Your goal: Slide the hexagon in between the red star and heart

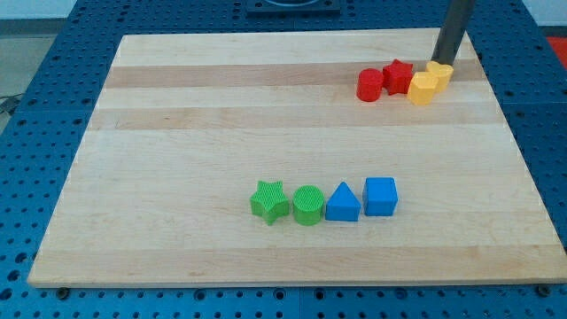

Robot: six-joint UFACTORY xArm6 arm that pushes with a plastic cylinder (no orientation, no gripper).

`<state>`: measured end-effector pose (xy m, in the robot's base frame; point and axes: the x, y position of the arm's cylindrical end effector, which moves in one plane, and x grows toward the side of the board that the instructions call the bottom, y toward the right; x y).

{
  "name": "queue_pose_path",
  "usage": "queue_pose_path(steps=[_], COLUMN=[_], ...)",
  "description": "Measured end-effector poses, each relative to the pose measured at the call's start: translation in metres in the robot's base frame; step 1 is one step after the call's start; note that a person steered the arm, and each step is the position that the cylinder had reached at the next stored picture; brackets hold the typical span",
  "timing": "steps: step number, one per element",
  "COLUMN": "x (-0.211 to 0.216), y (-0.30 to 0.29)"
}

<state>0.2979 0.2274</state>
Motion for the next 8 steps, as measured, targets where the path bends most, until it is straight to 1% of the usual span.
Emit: queue_pose_path(steps=[2,3,4,5,6,8], x=[0.010,0.010,0.037,0.046,0.087,0.109], y=[0.000,0.023,0.051,0.051,0.042,-0.028])
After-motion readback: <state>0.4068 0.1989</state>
